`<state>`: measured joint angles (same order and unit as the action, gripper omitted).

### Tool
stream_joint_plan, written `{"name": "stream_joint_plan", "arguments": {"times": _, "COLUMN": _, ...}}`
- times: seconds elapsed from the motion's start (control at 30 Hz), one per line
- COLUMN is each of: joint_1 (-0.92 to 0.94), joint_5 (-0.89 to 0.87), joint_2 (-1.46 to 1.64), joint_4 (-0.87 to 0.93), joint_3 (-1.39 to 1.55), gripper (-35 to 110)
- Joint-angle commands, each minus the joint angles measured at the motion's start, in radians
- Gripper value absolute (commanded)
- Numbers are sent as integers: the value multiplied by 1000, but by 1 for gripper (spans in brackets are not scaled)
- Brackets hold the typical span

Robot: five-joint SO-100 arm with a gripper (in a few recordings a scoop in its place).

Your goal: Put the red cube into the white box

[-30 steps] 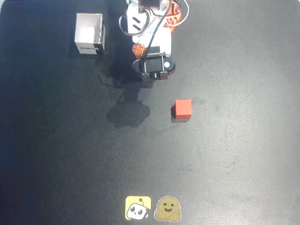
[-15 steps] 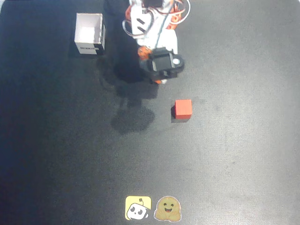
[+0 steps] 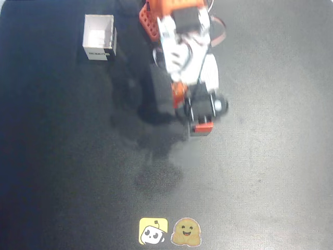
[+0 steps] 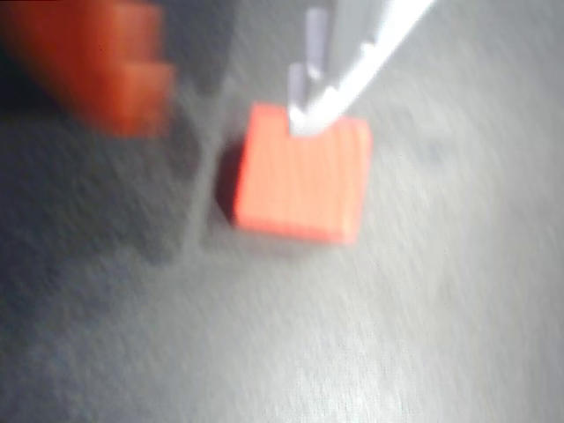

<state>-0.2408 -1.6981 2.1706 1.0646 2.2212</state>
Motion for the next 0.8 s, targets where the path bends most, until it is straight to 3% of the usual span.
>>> {"name": "stream_joint_plan", "arguments": {"times": 0.0, "joint_1": -32, "joint_5": -32, "joint_2": -149, "joint_4": -25, "joint_3": -143, "gripper": 25}}
{"name": "stream_joint_plan", "arguments": {"times": 0.3, "joint_1": -48, "joint_5": -77, "joint_2": -330, "joint_4": -218, "joint_3": -141, "gripper": 25}}
{"name": "stream_joint_plan", "arguments": {"times": 0.77, "joint_1": -49, "joint_5": -94, "joint_2": -267, "joint_4": -411, "joint_3": 75, "gripper": 24}}
